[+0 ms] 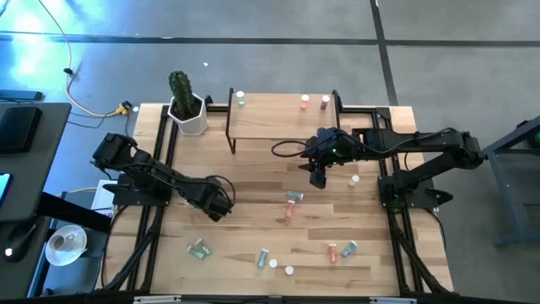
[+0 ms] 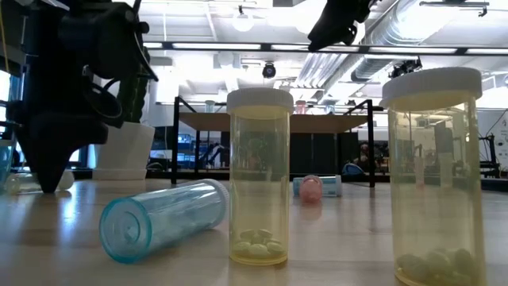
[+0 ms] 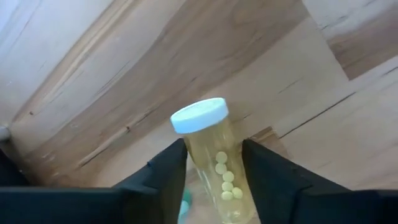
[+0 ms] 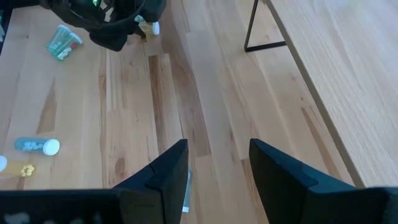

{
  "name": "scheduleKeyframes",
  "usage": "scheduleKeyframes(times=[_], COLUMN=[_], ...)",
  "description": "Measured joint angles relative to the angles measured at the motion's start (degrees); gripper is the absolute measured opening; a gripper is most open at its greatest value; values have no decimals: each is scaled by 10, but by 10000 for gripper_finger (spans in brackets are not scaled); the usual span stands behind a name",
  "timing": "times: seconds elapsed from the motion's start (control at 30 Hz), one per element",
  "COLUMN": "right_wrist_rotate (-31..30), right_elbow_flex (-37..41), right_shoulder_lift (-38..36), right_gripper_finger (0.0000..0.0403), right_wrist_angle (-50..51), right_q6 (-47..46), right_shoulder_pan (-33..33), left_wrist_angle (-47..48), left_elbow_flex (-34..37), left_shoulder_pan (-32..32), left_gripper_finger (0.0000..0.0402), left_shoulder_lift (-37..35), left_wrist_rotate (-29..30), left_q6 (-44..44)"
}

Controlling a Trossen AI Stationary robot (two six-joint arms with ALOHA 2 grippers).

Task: Pick and place medicine bottles onto shelf by color
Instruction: Put the yellow pill bottle on the shelf

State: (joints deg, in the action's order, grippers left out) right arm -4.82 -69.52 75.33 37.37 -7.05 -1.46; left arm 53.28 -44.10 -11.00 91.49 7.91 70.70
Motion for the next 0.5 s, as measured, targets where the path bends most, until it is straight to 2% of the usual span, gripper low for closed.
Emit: scheduleKeyframes(times=[0.2,0.5], right_wrist_rotate=[0,0], right_elbow_flex=[0,0], right_shoulder_lift=[0,0], right_gripper_finger=[162,162], right_wrist_angle=[-9,-15], right_q6=[0,15], right_shoulder_pan=[0,0], left_wrist_angle=[-8,-16], left_elbow_flex=[0,-56], left_shoulder_pan=[0,0], left_gripper_finger=[95,96], left_shoulder_lift=[-5,-6], left_wrist_rotate=[7,55], left_q6=[-41,-136])
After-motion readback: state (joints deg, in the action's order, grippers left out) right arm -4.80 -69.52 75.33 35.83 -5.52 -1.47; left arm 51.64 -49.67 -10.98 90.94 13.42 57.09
